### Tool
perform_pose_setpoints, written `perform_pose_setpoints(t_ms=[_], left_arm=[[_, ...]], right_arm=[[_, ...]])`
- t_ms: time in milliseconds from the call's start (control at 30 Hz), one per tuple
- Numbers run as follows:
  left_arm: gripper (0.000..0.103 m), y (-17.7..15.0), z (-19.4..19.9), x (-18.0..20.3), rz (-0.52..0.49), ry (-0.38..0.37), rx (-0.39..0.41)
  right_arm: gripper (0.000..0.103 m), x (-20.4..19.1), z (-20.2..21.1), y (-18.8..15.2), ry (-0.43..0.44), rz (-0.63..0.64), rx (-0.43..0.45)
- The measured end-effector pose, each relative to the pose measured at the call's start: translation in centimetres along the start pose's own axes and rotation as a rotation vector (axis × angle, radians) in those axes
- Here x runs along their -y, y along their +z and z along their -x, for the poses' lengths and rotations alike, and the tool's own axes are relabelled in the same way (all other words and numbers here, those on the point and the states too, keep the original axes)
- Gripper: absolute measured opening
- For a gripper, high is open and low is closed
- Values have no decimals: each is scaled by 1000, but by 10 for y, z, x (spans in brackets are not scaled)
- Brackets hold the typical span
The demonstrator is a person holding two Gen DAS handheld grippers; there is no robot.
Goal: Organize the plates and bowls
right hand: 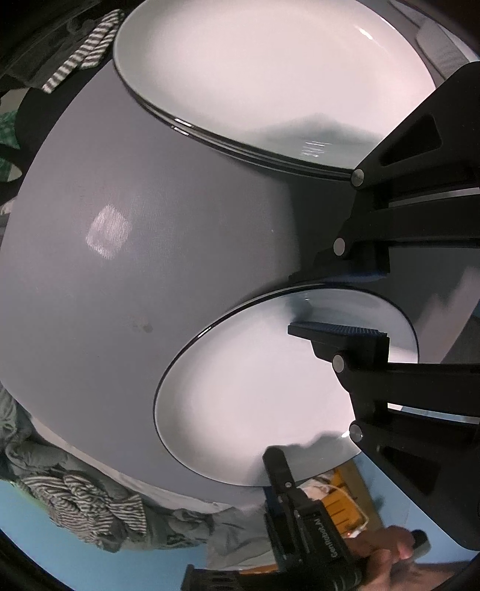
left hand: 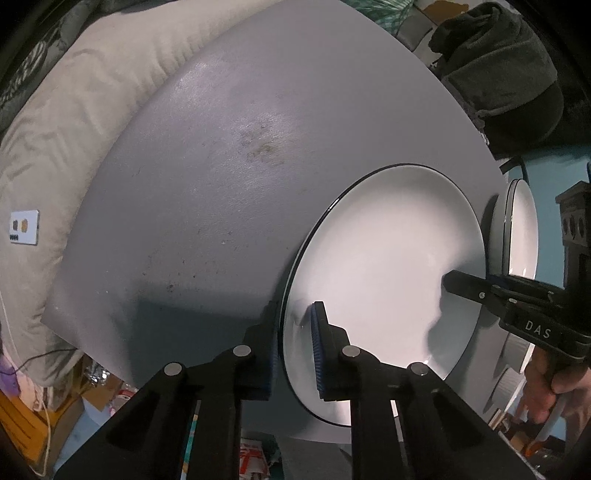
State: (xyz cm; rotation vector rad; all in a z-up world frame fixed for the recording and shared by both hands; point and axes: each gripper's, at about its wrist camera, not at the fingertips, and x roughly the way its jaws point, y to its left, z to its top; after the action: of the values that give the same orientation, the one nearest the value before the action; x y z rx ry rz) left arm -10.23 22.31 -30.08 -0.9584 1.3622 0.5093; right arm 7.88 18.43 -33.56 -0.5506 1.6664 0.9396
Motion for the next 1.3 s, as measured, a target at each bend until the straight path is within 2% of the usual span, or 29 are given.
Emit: perform_pose_setpoints(t_ms=[467, 700, 1000, 1300], left_arm=[[13, -8, 0, 3, -26, -32, -5], [13, -4, 14, 13, -47, -44, 0], [13, 0, 37, 41, -102, -51, 18], [13, 13, 34, 95, -203, -61, 0]], right_arm=[[17, 14, 6, -3, 7, -13, -27], [16, 11, 23, -8, -2, -10, -15], [16, 12, 54, -12, -4, -25, 20], [16, 42, 82, -16, -25, -85, 59]])
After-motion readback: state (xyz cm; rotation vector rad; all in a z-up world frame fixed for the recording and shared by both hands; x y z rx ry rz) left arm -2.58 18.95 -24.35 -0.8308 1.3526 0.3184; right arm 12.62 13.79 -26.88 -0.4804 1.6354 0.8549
